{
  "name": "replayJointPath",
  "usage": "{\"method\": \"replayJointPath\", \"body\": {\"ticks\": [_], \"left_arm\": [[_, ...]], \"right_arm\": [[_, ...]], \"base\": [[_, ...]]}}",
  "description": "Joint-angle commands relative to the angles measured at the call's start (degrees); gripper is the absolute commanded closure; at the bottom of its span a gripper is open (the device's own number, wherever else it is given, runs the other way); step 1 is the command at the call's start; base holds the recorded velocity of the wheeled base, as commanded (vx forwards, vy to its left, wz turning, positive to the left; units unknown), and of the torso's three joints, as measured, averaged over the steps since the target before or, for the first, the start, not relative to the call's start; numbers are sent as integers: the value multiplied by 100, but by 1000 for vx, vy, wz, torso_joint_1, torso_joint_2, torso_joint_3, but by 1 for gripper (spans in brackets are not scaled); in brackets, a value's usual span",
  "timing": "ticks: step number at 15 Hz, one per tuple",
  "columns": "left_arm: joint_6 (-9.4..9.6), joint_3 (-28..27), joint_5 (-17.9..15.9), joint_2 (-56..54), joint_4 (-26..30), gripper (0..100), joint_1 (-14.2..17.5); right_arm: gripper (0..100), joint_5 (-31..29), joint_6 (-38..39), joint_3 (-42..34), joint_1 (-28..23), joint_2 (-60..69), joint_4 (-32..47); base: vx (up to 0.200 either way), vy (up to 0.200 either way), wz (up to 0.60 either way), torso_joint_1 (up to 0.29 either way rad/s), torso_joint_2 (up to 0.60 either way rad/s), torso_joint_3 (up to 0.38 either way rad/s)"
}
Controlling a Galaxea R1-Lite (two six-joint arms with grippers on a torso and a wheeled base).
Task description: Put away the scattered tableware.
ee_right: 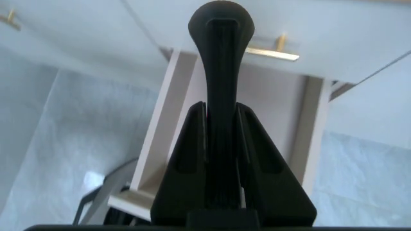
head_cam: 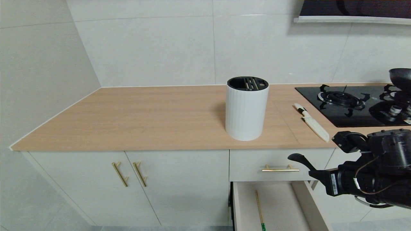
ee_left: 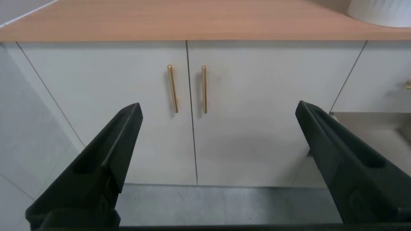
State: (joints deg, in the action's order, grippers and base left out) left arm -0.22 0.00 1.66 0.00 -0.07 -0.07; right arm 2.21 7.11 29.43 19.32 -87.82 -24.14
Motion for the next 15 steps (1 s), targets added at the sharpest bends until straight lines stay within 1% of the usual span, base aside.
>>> {"method": "replayJointPath", "body": {"ticks": [1, 4, 15], "left_arm": [[-4, 0, 1, 0, -1, 0, -1], [-4, 0, 1, 0, -1, 0, -1], [-4, 0, 1, 0, -1, 0, -1]], "right_arm": [[100, -1, 1, -16, 37, -218, -12], [100, 8, 1, -42, 37, -244, -12], [100, -1, 1, -42, 37, -262, -12]], "base": [[0, 0, 0, -46, 66, 61], [0, 0, 0, -160, 364, 212], [0, 0, 0, -193, 484, 280]]}}
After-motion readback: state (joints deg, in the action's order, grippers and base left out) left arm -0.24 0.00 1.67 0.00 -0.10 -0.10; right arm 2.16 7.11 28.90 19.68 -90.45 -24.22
